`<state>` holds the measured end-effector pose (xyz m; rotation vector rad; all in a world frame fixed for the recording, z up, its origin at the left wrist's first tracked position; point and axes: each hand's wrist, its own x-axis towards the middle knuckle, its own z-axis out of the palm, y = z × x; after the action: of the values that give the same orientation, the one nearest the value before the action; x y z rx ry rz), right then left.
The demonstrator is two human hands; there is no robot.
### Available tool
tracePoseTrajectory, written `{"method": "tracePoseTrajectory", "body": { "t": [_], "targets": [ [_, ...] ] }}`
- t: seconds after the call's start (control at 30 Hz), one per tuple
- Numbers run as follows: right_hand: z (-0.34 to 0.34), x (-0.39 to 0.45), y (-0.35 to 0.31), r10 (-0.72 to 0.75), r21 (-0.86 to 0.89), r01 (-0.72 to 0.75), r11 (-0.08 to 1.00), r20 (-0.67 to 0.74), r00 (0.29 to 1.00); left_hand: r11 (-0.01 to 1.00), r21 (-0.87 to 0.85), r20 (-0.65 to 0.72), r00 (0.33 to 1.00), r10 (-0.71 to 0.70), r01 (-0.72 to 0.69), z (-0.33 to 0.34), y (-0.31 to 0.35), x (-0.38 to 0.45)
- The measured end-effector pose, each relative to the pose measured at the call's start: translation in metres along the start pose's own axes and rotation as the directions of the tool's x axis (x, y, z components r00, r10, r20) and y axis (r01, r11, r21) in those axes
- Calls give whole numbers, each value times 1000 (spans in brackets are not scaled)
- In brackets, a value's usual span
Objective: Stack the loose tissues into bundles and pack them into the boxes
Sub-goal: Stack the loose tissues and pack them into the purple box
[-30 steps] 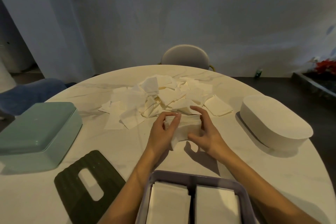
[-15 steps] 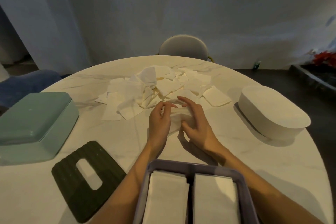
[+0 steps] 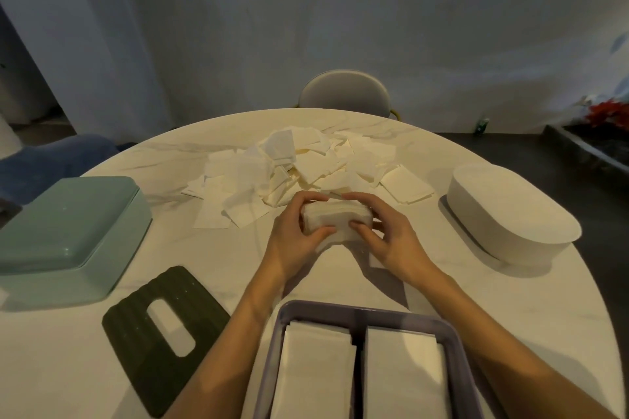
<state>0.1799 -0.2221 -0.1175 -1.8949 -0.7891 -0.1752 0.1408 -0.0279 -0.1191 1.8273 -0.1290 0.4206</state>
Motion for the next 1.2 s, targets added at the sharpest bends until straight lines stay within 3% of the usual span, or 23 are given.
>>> {"method": "tracePoseTrajectory", "body": {
  "t": [0.13,0.3,0.43,0.67,0.77,1.03,1.2],
  "targets": [
    [-9,1,-5,-26,-27,28,999,60,998,999,17,0,999,36,-36,-11,-2,3],
    [-12,-4,8,-15,-250,64,966,193,981,998,9,98,993,-60,59,-21,-14,-1],
    [-12,-2,2,-4,-138,28,990,171,985,999,26,103,994,-41,38,-26,-18,3],
    [-12,0,4,-42,-152,66,986,155,987,999,48,81,997,14,-18,-24,-13,4],
    [-10,-2,8,54,-126,-30,992,191,980,997,71,94,995,-39,32,-27,-12,1],
    [-14,-1,2,252,36,-257,966,96,963,992,91,87,991,-97,90,-31,8,-1],
    [-28,-5,-36,275,147,-295,944,143,951,997,23,126,989,-71,68,-40,37,-12]
  ]
}}
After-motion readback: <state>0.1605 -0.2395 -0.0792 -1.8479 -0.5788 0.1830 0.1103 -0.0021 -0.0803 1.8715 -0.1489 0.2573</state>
